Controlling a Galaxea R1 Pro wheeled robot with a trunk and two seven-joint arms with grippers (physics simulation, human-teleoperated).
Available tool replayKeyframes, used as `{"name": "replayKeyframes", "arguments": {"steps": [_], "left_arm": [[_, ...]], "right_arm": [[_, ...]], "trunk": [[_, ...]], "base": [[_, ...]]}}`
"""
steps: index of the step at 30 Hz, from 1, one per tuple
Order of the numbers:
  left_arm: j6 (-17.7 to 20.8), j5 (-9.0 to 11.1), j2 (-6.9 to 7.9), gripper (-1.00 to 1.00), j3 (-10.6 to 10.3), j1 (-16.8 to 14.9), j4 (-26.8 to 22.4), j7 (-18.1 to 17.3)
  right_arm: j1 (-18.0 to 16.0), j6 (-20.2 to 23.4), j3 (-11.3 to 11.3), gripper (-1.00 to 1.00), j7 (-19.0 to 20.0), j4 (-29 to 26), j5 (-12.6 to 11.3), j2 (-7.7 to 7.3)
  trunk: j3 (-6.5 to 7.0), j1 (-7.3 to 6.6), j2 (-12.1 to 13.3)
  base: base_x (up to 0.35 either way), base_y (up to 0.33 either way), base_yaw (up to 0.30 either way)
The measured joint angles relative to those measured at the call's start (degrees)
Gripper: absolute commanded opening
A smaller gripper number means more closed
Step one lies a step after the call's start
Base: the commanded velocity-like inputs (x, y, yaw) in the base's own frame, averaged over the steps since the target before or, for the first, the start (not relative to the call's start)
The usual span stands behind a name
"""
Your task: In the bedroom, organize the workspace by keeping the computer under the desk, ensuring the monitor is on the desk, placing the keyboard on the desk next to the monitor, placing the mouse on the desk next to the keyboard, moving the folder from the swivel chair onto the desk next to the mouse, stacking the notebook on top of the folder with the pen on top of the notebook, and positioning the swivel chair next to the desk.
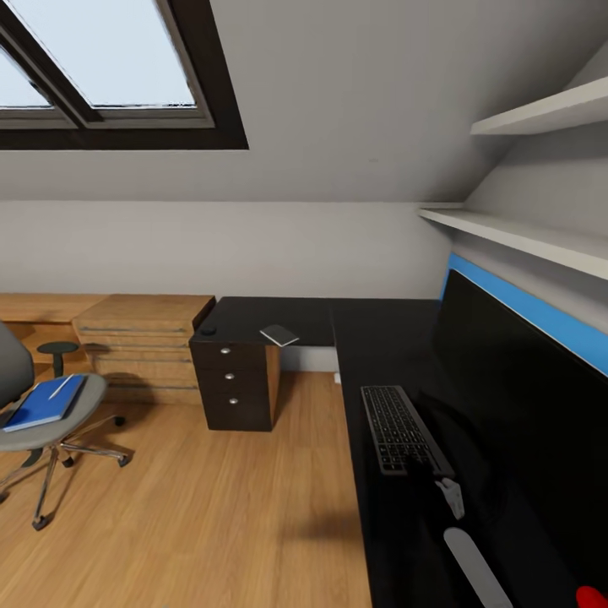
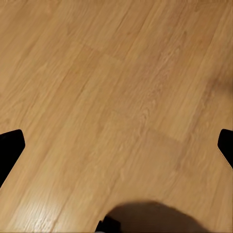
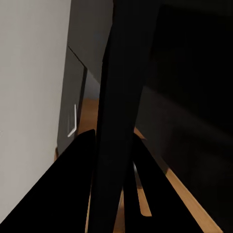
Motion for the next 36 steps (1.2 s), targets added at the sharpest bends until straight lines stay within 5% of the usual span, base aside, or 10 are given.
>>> {"name": "replayKeyframes", "arguments": {"steps": [36], "left_arm": [[0.11,0.04,-0.09,1.00,0.00,0.00,0.00,0.08]], "right_arm": [[-0.06,0.21,-1.39,-1.00,0.72,0.58,-0.01,-0.61]], "trunk": [[0.00,0.02,0.01]], "base": [[-0.015,-0.018,0.000]]}}
